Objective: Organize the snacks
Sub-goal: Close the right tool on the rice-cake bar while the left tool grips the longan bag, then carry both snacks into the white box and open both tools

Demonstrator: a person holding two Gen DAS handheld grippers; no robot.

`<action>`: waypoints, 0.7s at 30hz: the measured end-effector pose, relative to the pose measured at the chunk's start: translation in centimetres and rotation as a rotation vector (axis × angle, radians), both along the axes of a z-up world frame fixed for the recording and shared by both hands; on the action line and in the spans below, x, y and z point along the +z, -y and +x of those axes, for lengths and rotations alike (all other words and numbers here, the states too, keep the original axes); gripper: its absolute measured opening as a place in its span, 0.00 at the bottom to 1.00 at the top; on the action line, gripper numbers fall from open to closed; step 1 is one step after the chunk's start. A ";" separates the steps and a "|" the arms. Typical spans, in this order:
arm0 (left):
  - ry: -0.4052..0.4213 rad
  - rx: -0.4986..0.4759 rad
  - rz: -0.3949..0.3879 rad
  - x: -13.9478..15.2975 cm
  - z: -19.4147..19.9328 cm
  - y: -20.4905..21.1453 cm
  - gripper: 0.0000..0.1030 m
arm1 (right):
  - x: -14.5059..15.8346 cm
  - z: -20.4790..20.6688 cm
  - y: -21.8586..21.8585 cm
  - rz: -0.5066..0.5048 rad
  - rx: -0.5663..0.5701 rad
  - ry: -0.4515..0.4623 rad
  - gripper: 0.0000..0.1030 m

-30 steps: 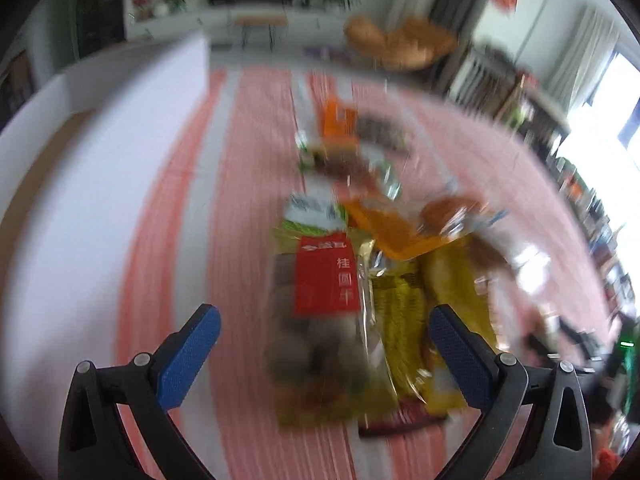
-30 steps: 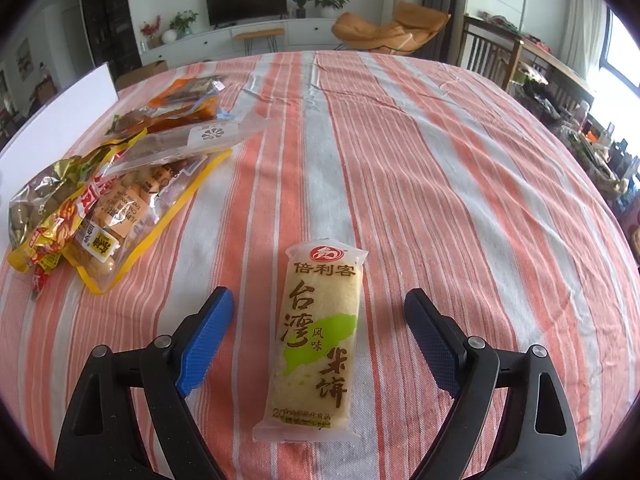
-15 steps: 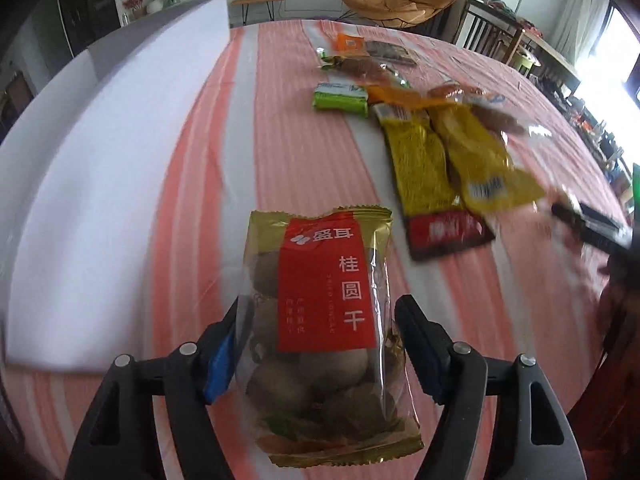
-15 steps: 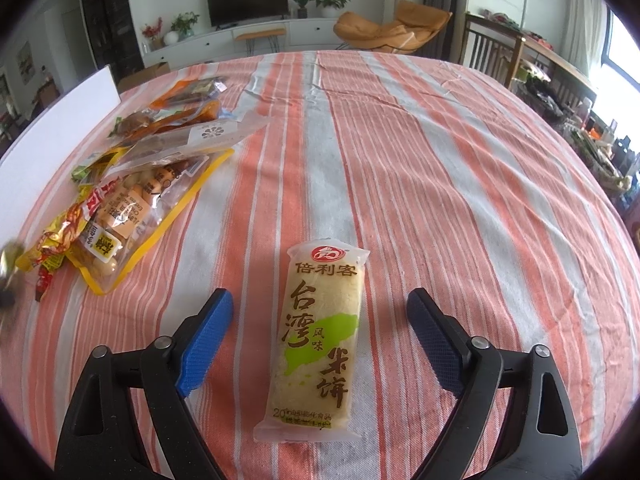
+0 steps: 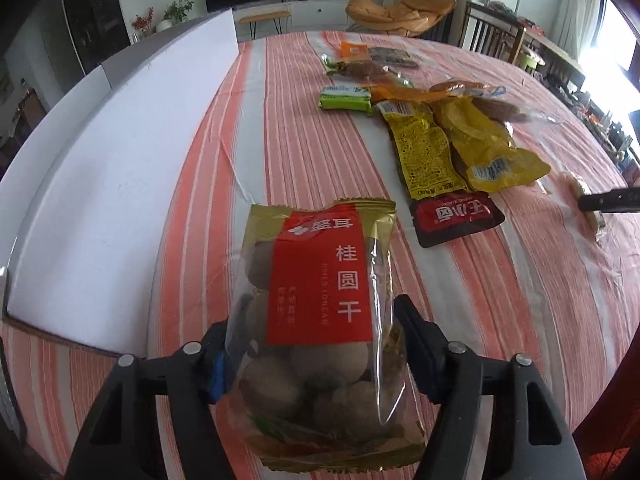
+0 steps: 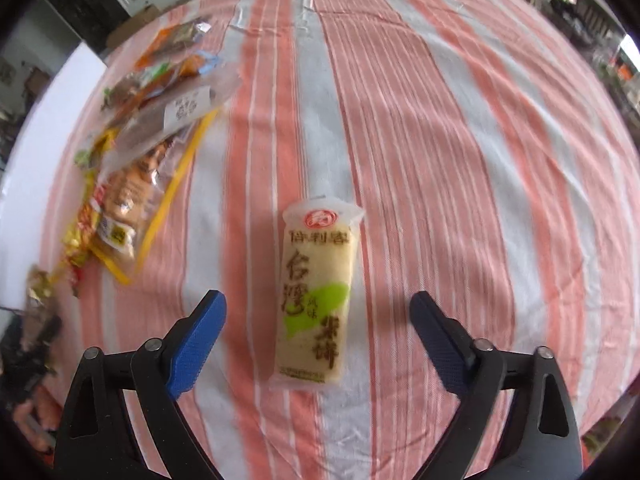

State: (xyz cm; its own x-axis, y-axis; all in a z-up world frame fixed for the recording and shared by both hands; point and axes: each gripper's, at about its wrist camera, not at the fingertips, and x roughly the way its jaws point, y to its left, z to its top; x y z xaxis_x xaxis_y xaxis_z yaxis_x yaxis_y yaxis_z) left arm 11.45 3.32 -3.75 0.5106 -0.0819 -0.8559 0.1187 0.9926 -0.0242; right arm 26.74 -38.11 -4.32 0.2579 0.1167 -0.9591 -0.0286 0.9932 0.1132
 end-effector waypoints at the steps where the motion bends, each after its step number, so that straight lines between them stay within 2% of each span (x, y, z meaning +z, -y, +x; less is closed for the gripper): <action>1: 0.007 0.004 -0.019 0.1 -0.3 -0.2 0.63 | 0.3 -0.5 -0.1 -0.036 0.001 0.026 0.28; 2: 0.009 0.009 -0.037 0.2 -0.6 -0.3 0.63 | 0.5 -0.8 -0.2 -0.053 0.017 0.047 0.30; 3: 0.010 0.020 -0.094 0.5 -1.1 -0.8 0.63 | 0.6 -1.3 0.0 -0.056 0.027 0.055 0.30; 7: 0.028 0.037 -0.255 2.6 -2.8 -1.9 0.63 | 2.4 -2.8 1.3 0.051 0.008 0.096 0.30; 9: 0.068 0.033 -0.313 5.3 -3.4 -2.8 0.63 | 4.7 -3.1 0.6 0.124 0.030 0.137 0.30; 12: 0.153 0.064 -0.344 9.8 -3.3 -5.4 0.63 | 8.9 -2.3 -3.5 0.206 0.107 0.196 0.30; 15: 0.211 0.143 -0.329 13.3 -2.2 -9.9 0.64 | 13.1 -1.0 -10.5 0.305 0.231 0.248 0.30; 17: 0.230 0.221 -0.262 14.7 -1.1 -13.3 0.64 | 15.8 -0.2 -16.7 0.384 0.334 0.276 0.31; 21: 0.214 0.369 -0.140 15.3 1.4 -19.7 0.65 | 18.6 0.6 -29.0 0.501 0.522 0.304 0.31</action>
